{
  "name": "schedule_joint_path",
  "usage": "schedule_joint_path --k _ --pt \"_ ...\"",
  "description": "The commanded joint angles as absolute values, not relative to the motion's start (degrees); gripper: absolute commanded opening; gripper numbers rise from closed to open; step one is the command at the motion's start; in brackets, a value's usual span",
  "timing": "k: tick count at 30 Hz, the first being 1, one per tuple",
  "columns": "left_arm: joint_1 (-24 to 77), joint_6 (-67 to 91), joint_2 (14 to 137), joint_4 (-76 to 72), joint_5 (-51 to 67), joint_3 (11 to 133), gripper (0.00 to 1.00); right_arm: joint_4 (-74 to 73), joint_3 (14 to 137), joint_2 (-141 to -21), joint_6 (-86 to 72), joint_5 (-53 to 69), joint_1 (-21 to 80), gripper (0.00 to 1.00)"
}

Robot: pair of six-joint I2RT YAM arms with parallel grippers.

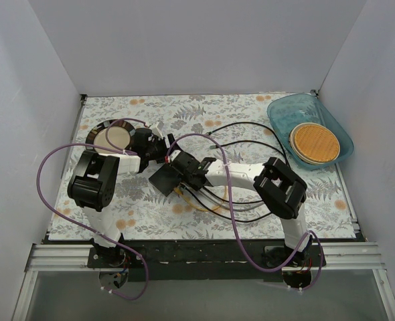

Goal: Insert the plug into the switch port

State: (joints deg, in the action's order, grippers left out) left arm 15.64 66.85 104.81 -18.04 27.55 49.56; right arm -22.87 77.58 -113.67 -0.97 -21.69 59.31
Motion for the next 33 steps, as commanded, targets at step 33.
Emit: schedule_joint_path --k 33 --pt "15.9 67.2 105.0 -13.7 27.7 48.5 0.83 -19.6 84.6 -112.9 -6.9 -16.1 57.7 0.01"
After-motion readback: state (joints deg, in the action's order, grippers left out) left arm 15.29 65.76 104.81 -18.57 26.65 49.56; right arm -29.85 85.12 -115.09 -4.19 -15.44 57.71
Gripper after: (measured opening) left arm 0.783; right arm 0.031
